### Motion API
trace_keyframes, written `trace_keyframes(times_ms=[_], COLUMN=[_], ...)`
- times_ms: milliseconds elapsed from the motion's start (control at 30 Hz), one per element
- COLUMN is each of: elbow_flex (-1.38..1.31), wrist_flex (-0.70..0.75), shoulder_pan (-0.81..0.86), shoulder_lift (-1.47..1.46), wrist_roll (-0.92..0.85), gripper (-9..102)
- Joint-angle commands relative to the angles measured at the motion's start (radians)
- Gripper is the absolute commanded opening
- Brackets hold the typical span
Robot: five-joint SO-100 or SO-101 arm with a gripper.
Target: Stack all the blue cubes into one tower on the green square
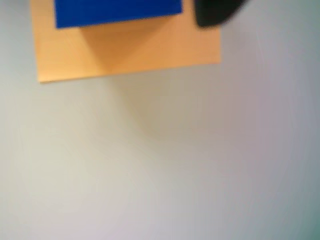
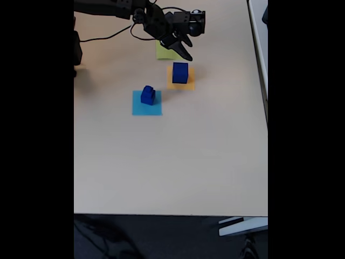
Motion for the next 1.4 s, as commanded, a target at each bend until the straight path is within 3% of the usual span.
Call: trace_keyframes(times_ms=[0,633,1367], elbow_flex=[-0.13,0.161,0.118], wrist_flex=[-0.043,-0.193,-0.239], shoulder_pan=[-0.029,0.012,0.008], shoulder_lift=[-0.06,-0.023,-0.037], wrist_roll=[0.011,-0.055,-0.044], gripper=[25,29,31])
